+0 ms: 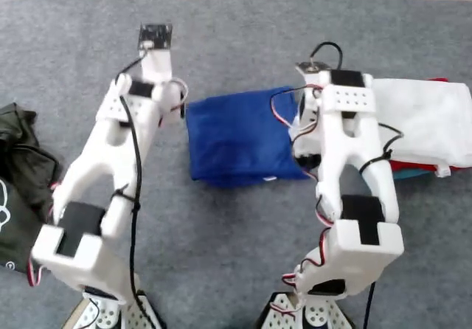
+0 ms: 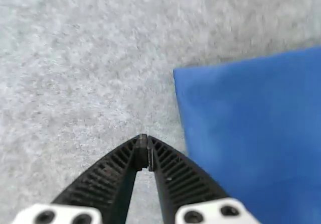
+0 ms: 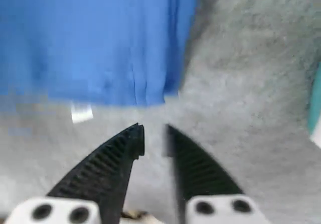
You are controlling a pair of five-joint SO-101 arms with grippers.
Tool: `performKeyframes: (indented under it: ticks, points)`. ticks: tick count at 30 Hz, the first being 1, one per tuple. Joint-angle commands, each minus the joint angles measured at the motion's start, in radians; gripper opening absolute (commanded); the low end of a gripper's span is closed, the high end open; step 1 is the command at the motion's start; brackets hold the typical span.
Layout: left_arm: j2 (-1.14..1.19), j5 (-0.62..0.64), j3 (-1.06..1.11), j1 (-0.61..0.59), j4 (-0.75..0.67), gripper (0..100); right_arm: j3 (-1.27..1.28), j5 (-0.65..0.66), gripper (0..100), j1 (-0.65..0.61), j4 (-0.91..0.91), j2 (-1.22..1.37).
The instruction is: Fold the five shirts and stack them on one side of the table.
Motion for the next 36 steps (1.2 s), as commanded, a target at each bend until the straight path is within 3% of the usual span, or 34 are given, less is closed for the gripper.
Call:
performKeyframes:
  ticks: [1, 3, 5, 14, 19, 23, 26, 30, 36]
  points:
    - [-0.083, -0.011, 0.26, -0.048, -0.296, 3, 0.013, -0.17, 26.4, -0.029, -0.089, -0.056]
    - [-0.077, -0.009, 0.338, -0.079, -0.443, 3, 0.028, -0.233, 29.6, -0.046, -0.132, -0.056]
    - [-0.069, -0.005, 0.354, -0.105, -0.493, 3, 0.036, -0.296, 30.0, -0.077, -0.169, -0.054]
    - [-0.009, -0.005, 0.268, -0.12, -0.411, 3, 0.027, -0.491, 30.4, -0.172, -0.293, 0.133]
    - [-0.009, -0.005, 0.266, -0.12, -0.411, 3, 0.004, -0.502, 30.1, -0.172, -0.37, 0.315]
    - [-0.009, -0.005, 0.266, -0.12, -0.411, 3, -0.079, -0.503, 29.9, -0.172, -0.292, 0.358]
    - [-0.011, -0.005, 0.266, -0.12, -0.411, 3, -0.105, -0.502, 23.7, -0.17, -0.255, 0.355]
    - [-0.011, -0.005, 0.266, -0.12, -0.411, 3, -0.134, -0.496, 6.6, -0.17, -0.209, 0.361]
    - [-0.011, -0.005, 0.266, -0.12, -0.411, 3, -0.145, -0.463, 3.8, -0.169, -0.204, 0.357]
